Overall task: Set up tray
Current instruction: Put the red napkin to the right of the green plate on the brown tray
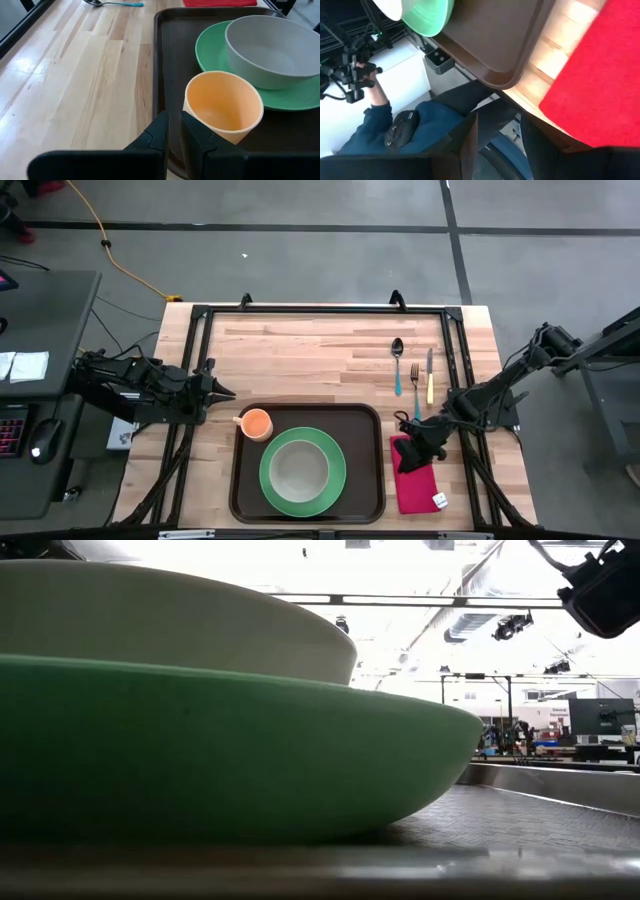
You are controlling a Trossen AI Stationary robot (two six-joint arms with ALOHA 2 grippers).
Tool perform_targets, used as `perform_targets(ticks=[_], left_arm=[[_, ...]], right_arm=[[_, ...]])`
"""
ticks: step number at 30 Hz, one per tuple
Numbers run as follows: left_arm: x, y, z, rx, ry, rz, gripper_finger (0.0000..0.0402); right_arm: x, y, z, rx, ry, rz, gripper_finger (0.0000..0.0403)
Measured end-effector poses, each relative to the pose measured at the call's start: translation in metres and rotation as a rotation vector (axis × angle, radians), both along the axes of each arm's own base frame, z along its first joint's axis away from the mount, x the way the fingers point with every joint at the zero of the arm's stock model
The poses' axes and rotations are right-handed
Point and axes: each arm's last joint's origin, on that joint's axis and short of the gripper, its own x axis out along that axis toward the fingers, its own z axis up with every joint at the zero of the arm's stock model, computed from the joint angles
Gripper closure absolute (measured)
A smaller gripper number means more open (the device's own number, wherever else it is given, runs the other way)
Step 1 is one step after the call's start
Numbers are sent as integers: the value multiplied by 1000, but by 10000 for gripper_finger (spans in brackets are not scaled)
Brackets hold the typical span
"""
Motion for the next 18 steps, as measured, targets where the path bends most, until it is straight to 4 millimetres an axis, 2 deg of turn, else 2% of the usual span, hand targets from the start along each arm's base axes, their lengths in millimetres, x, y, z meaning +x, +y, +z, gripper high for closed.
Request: perform_targets(ticks=[15,18], left_arm=[[0,0,0,-6,1,-11,328],[0,0,0,-6,1,-11,328]], right_arm=[[1,1,2,-21,-59,50,274],[1,0,1,-44,-70,16,274]])
